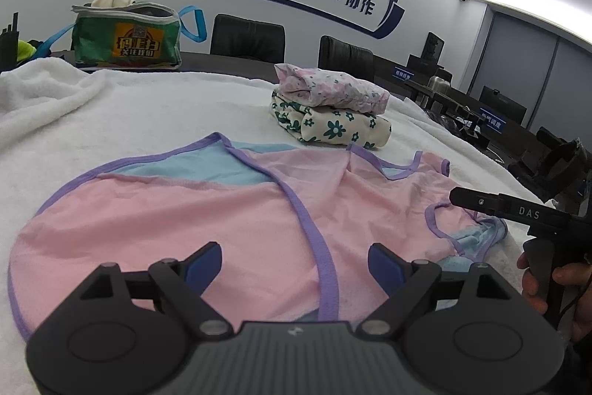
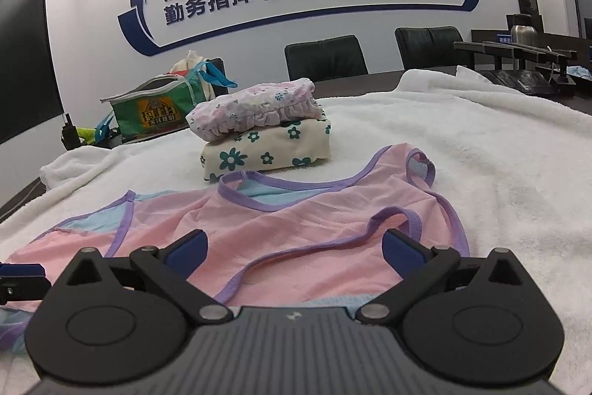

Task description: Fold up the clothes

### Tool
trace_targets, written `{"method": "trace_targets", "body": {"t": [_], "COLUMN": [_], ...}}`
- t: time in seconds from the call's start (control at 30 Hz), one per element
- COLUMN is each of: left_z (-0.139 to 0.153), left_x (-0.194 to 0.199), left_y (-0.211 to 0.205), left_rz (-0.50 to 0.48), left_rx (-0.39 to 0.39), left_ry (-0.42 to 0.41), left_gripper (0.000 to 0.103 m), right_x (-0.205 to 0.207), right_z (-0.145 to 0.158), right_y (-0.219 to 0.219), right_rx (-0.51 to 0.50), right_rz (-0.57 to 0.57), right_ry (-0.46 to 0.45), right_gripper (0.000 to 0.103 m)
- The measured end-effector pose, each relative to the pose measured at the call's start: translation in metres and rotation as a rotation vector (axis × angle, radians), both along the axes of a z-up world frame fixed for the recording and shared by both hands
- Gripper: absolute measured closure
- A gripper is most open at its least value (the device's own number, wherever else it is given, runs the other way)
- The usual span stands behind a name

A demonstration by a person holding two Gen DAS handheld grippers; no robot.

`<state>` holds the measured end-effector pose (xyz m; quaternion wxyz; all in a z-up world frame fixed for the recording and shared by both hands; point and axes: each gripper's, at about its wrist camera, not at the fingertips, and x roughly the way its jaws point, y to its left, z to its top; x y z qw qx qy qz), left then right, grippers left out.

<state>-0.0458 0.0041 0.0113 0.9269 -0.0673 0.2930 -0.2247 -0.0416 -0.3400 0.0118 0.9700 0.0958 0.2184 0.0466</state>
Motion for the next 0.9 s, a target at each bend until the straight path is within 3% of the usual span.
{"method": "trace_targets", "body": {"t": [0.1, 0.23, 0.33, 0.37, 0.4, 0.43, 0.47, 0.5, 0.57, 0.6, 0.63, 0.8, 0.87, 0.9], "left_z": [0.003, 0.001, 0.005, 0.005, 0.005, 0.003, 0.001, 0.000, 0.000, 0.001, 0.000, 0.007, 0.006, 0.005], "left_x": [-0.012, -0.025, -0.030, -0.032, -0.032, -0.031, -0.031, -0.033, -0.037, -0.039, -0.041, -0.051, -0.059, -0.061], "left_y": [0.017, 0.034, 0.022, 0.016, 0.010, 0.007, 0.004, 0.003, 0.001, 0.000, 0.001, 0.004, -0.005, -0.006], "left_rz": [-0.014, -0.073, -0.071, -0.086, -0.096, -0.101, -0.105, -0.105, -0.123, -0.141, -0.159, -0.266, -0.291, -0.293], "left_rx": [-0.053, -0.179, -0.163, -0.138, -0.103, -0.071, -0.039, -0.008, 0.048, 0.074, 0.090, 0.124, 0.183, 0.197], "left_ry": [0.012, 0.100, 0.088, 0.074, 0.074, 0.091, 0.108, 0.104, 0.090, 0.081, 0.081, 0.104, 0.084, 0.082], "left_gripper": [0.018, 0.018, 0.022, 0.029, 0.040, 0.048, 0.066, 0.076, 0.079, 0.100, 0.101, 0.103, 0.102, 0.101], "right_x": [-0.003, -0.028, -0.038, -0.036, -0.035, -0.031, -0.028, -0.025, -0.022, -0.023, -0.024, -0.044, -0.049, -0.053], "right_z": [0.004, 0.017, 0.018, 0.015, 0.012, 0.008, 0.004, 0.000, -0.006, -0.008, -0.006, 0.018, 0.021, 0.019], "right_y": [0.003, 0.014, 0.022, 0.026, 0.029, 0.030, 0.031, 0.031, 0.027, 0.025, 0.021, -0.005, -0.010, -0.007], "right_rx": [-0.010, -0.047, -0.067, -0.091, -0.118, -0.126, -0.129, -0.132, -0.141, -0.151, -0.146, -0.158, -0.186, -0.222], "right_rz": [0.030, 0.229, 0.385, 0.404, 0.420, 0.441, 0.462, 0.483, 0.505, 0.510, 0.533, 0.644, 0.676, 0.691], "right_ry": [0.018, -0.009, 0.018, 0.034, 0.049, 0.067, 0.086, 0.106, 0.118, 0.110, 0.118, 0.125, 0.162, 0.167], "right_gripper": [0.001, 0.001, 0.001, 0.003, 0.011, 0.028, 0.039, 0.056, 0.073, 0.091, 0.100, 0.099, 0.095, 0.089]}}
